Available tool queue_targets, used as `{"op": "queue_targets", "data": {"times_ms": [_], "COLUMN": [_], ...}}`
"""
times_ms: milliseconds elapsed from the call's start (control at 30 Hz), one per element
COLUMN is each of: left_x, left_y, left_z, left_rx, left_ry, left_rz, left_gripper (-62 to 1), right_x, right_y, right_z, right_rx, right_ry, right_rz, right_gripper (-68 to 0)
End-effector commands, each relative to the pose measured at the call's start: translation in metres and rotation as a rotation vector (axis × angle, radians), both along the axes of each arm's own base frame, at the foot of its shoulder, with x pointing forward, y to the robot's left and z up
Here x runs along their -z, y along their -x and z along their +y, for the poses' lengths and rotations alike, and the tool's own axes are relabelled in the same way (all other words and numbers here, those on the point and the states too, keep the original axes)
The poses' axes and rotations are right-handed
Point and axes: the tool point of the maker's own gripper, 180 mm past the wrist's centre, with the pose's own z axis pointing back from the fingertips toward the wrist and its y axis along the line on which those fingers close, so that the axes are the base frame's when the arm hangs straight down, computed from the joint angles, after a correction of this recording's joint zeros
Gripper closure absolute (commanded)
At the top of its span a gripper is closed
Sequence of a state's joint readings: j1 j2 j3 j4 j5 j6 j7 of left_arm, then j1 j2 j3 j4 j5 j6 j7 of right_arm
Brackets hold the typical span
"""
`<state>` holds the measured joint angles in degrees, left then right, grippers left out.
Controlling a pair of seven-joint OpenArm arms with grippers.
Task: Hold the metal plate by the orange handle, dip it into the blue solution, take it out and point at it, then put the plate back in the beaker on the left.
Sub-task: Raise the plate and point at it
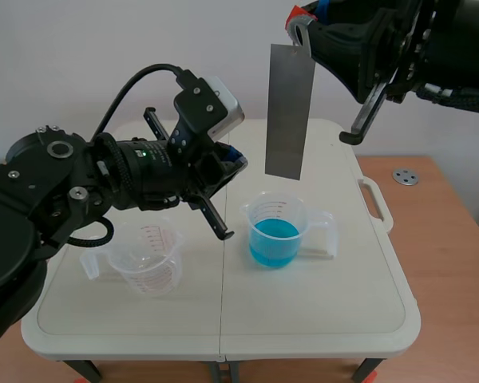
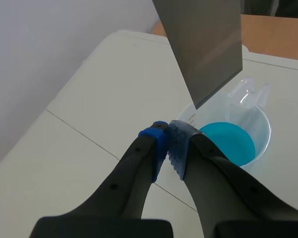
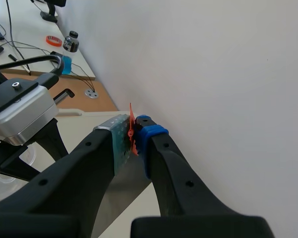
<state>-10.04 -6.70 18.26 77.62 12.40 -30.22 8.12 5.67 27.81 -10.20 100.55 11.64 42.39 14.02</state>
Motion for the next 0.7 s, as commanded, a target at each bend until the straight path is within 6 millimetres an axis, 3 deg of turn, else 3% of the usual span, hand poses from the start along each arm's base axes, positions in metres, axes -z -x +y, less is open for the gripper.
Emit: {"op": "queue_targets", "data": {"times_ms": [0, 400, 667], "left_x": [-0.015, -0.012, -0.006], "left_y": [-0.003, -0.006, -0.005], "left_z": [-0.004, 0.002, 0.037], "left_rx": [0.008, -0.014, -0.107], "left_ry": [0.028, 0.000, -0.011], "left_rz": [-0.036, -0.048, -0.087], "left_gripper": [-2.9, -2.9, -2.9], "right_x": [-0.011, -0.011, -0.011], "right_y": [0.002, 0.002, 0.002], "right_z": [-0.001, -0.001, -0.001], "right_rx": [-0.014, -0.014, -0.016], "right_ry": [-0.014, -0.014, -0.018], "right_rz": [-0.028, -0.028, -0.027], "right_gripper": [-1.3, -1.3, -1.3]}}
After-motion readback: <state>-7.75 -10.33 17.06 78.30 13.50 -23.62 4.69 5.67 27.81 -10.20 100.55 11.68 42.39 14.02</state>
